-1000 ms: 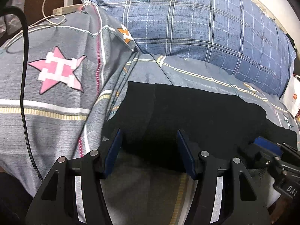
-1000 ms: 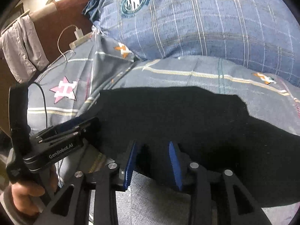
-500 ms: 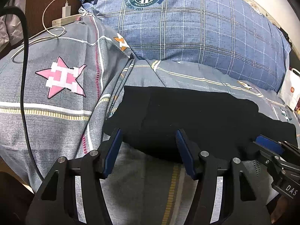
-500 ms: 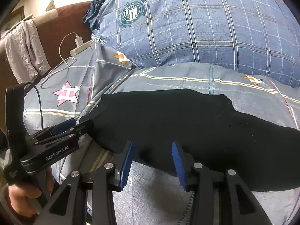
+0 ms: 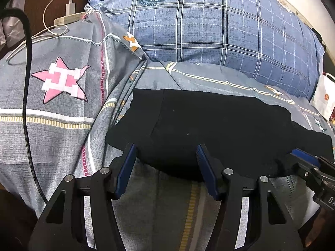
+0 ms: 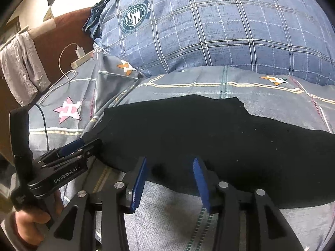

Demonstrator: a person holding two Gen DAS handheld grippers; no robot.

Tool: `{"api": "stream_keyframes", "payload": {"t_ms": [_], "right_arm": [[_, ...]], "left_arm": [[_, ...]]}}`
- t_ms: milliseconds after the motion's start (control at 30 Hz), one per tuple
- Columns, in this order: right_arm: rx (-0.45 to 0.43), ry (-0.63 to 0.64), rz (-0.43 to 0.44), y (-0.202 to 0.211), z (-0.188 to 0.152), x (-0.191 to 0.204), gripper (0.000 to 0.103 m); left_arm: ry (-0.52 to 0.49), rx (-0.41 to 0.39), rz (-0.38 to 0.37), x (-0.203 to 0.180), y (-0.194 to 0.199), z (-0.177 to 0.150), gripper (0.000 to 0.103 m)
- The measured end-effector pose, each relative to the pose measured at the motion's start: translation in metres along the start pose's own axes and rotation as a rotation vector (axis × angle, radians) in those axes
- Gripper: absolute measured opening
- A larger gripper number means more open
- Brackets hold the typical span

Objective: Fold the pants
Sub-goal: 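Move both open grippers over the folded pants edge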

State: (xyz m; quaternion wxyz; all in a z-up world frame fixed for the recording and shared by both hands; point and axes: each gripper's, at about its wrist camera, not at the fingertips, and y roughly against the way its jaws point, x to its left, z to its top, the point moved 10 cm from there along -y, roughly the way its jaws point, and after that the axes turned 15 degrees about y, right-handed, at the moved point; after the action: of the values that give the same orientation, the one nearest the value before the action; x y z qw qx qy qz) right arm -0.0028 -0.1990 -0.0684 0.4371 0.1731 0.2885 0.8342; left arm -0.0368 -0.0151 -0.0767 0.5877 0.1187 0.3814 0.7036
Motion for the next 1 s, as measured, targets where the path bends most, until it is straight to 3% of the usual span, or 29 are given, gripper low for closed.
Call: {"api": "stream_keyframes", "payload": {"t_ms": [700, 867, 1000], "right_arm": [[0.015, 0.010, -0.025, -0.009, -0.003, -0.011, 0.044], [0.032, -0.080, -0.121, 0.013, -0.018, -0.065, 0.044], [0.055, -0.178, -0.195, 0.034, -0.045, -0.125, 0.045]], "left_arm": [[-0.002, -0.026, 0.002, 0.001, -0.004, 0.009, 0.060], [-0.102, -0.045, -0.077, -0.042, 0.011, 0.011, 0.060], [-0.175, 0.033, -0.191, -0.090, 0.007, -0.006, 0.060]]}}
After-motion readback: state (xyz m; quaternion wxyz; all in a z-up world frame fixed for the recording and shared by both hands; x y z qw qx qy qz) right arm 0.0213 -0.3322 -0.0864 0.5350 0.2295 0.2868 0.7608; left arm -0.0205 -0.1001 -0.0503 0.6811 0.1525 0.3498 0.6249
